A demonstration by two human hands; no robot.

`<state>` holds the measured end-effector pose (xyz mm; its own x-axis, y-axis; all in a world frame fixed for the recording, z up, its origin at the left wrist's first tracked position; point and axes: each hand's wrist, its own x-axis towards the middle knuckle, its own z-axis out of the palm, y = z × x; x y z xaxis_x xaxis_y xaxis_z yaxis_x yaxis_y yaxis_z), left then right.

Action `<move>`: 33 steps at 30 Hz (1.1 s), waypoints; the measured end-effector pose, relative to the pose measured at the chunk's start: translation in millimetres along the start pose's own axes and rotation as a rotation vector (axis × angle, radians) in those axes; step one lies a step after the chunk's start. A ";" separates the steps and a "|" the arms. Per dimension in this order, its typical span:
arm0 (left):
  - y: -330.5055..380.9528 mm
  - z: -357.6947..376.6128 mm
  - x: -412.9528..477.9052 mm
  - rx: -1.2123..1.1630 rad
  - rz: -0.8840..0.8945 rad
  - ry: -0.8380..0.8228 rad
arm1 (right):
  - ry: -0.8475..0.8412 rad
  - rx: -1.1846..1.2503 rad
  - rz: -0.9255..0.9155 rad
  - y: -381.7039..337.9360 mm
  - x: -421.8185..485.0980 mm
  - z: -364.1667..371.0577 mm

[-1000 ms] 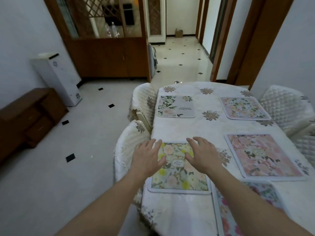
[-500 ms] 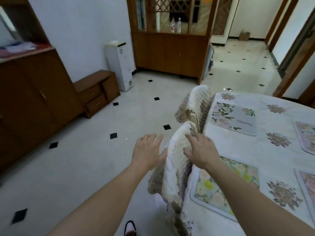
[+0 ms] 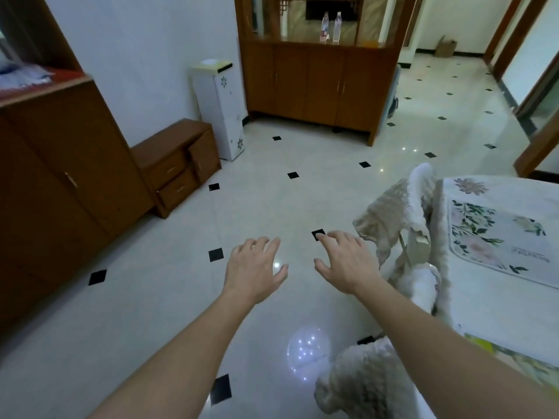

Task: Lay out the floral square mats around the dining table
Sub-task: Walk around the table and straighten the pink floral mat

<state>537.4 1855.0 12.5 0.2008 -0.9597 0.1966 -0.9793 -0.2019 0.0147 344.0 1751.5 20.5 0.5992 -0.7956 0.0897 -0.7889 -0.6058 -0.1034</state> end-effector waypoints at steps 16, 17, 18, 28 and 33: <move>-64.6 56.2 203.5 -0.017 0.123 -0.054 | -0.034 0.010 0.135 31.3 182.5 35.4; -63.2 60.8 222.1 -0.016 0.134 -0.055 | -0.034 0.014 0.144 41.6 197.0 38.0; -61.3 65.1 242.6 -0.014 0.146 -0.057 | -0.029 0.018 0.152 53.1 212.2 40.1; -2.2 92.3 470.1 0.029 0.241 -0.086 | -0.007 0.056 0.261 188.0 378.2 36.2; 33.0 104.5 559.1 0.025 0.303 -0.085 | -0.026 0.037 0.322 248.8 430.1 31.2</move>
<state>620.0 1291.4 20.5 -0.0972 -0.9896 0.1062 -0.9942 0.0916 -0.0566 409.7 1258.3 2.4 0.3231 -0.9461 0.0213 -0.9333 -0.3223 -0.1582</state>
